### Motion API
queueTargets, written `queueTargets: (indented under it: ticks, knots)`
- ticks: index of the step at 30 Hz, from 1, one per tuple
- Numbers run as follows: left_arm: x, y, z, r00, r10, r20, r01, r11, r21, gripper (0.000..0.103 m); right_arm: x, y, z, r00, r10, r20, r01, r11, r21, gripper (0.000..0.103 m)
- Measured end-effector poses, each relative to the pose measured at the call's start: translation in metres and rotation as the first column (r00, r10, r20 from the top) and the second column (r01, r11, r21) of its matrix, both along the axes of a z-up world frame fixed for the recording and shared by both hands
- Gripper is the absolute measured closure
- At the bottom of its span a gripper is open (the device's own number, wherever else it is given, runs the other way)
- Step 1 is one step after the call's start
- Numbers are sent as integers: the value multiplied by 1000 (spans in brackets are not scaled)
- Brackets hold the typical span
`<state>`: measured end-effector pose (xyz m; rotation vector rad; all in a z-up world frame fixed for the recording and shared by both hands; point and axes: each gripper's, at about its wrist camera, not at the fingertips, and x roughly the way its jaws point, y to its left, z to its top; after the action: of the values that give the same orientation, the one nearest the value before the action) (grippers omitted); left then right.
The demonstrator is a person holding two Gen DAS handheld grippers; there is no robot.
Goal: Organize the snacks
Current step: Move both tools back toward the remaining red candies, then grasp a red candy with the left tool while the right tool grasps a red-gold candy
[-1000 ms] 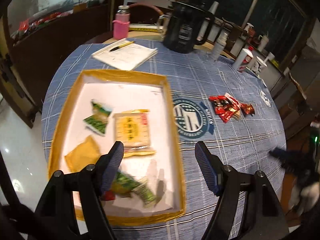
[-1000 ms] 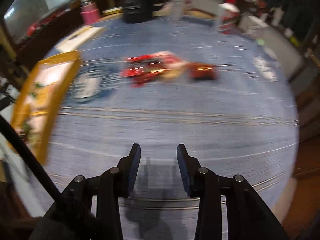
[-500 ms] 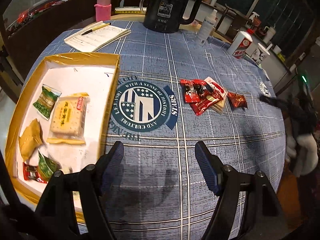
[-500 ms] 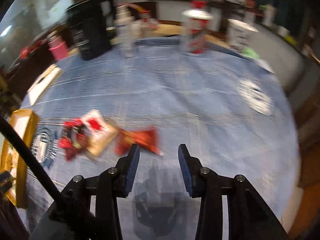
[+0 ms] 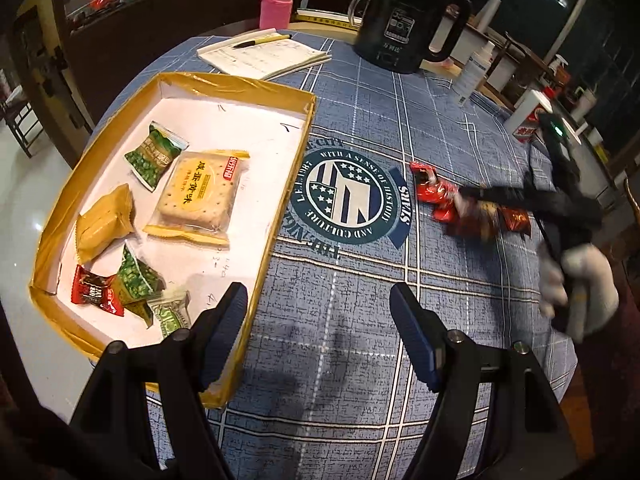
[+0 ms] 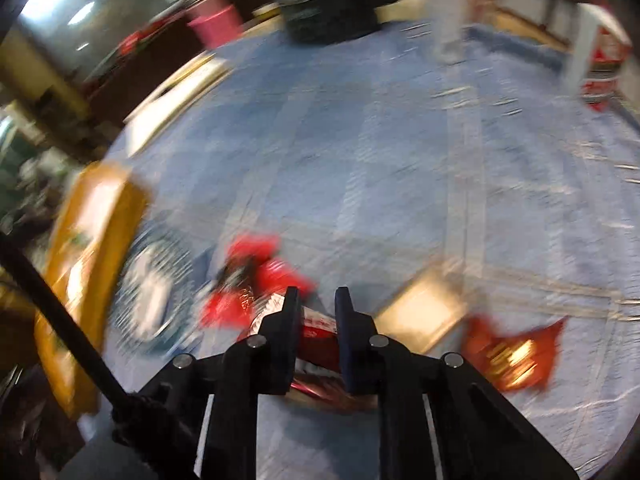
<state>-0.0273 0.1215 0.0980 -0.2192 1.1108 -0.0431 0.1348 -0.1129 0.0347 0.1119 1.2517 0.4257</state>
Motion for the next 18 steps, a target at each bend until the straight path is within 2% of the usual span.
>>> queueTargets:
  ticks: [2,4,7,9,12,16,18]
  knots:
    - [4,-2,-1,1000,-8,0,8,1000,-8,29,-16,5,3,994,88,-62,-80,990,120,88]
    - [7,-9,-4,1000,-30,-5,30,999,-10,29,-28,-7,16,996,71,-44,-63,984,168,87]
    - [10,-19,-8,998,-66,-14,66,998,-17,29,-36,-40,28,999,-47,-17,50,982,181,84]
    - [11,-25,-11,995,-96,-21,95,995,-28,29,-46,-55,30,996,-89,-11,90,981,173,84]
    - [13,-37,-16,990,-136,-34,135,991,-26,29,-62,-60,24,996,-91,-19,92,985,143,77]
    - [16,-43,-21,990,-136,-41,135,990,-31,29,-72,-53,13,992,-102,-70,111,983,149,76]
    - [18,-43,-21,991,-128,-40,127,991,-28,29,-72,-41,9,991,-113,-68,121,982,143,69]
